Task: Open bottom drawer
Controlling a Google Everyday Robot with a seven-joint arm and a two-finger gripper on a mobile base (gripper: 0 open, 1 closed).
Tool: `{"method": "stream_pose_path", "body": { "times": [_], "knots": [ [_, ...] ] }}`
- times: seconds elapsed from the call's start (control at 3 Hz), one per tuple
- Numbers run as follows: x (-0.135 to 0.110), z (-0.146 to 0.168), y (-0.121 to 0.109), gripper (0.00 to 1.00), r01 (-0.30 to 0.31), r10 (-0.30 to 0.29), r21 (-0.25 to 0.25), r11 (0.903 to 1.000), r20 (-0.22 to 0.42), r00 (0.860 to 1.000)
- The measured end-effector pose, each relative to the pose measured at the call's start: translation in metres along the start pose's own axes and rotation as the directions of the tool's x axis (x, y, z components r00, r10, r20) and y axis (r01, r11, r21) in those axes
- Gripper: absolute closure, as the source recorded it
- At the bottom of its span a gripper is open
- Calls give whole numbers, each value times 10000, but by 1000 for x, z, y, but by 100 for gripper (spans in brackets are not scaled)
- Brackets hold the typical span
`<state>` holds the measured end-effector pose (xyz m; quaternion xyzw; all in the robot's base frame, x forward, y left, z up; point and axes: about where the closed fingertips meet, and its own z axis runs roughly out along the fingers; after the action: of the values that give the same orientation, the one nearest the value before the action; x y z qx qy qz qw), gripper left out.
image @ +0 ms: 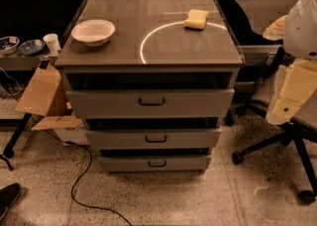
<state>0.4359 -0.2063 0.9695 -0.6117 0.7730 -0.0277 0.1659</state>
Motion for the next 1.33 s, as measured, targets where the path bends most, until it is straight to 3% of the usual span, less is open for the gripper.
{"method": "stream_pose_path", "body": {
  "times": [0.33, 0.67, 1.0, 1.33],
  "knots": [
    [-30, 21, 25, 0, 685, -680, -55, 9976, 728, 9950],
    [-104, 107, 84, 0, 1875, -1652, -772, 9792, 2330, 9583],
    [-146, 197, 141, 0, 2523, -1833, -1858, 9497, 3234, 9283],
    [-143, 226, 159, 0, 2518, -1800, -1965, 9476, 3229, 9292]
  ]
}}
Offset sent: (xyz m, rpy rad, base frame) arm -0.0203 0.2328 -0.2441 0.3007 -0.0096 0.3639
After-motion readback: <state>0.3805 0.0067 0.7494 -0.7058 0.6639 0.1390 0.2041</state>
